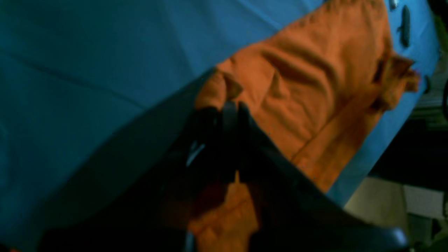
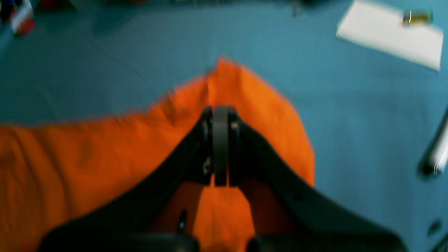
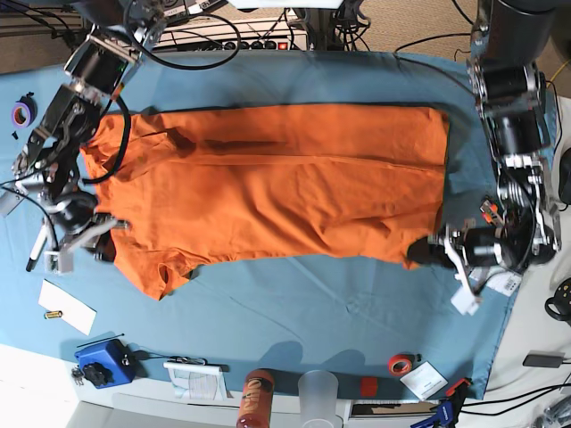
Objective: Layout the t-shirt on the table in an organized manner, then fold the t-shirt properly
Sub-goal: 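Lift the hem and fold it over toward the shoulders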
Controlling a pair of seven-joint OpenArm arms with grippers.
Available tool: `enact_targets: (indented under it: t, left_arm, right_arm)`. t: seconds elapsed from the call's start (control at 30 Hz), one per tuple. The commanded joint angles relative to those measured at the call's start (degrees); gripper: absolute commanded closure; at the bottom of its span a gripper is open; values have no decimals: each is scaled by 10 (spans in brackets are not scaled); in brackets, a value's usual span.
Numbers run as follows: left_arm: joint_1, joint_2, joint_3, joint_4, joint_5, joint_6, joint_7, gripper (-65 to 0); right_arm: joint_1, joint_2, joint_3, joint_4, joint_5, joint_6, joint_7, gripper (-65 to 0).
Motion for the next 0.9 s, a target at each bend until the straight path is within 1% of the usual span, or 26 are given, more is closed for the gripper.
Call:
enact_targets:
  t: [0.0,0.03,0.1,0.23,0.33,0.47,0.6,0.7,0.77,0.87]
  left_arm:
    - [1,-8,-2,34,-14,-1,-2,0]
    - [20,-8,-2,59,-13,-9,-2,0]
    - [56,-8,-2,110,-13,-14,-2,0]
    - [119,-8,-5,199,7,-15,-17,0]
    - [148,-8,-26,238,24,-12,-33,0]
    - [172,-8,-61,249,23,-9,-42,0]
    - [197,-8,-73,249,12,-9,-42,0]
    - [209,-8,-73,249,10,-9,-40,0]
    - [212,-7,-73,250,10,-9,-34,0]
    - [212,-6,-73,250,10,-9,-33,0]
  right_arm:
    - [6,9,1,17,9,3,15,0]
    - [0,9,1,21,8,3,16,0]
    - [-9,9,1,26,6,3,15,0]
    - [-16,9,1,29,-1,-1,3,0]
    - [-16,8,1,29,-5,-12,-2,0]
    - [-16,8,12,29,-22,-26,1,0]
    - [-16,8,56,29,-21,-29,-1,0]
    - [-18,8,89,29,-19,-29,-14,0]
    - [-26,8,109,29,-12,-29,-15,0]
    - [-43,8,141,29,20,-28,-16,0]
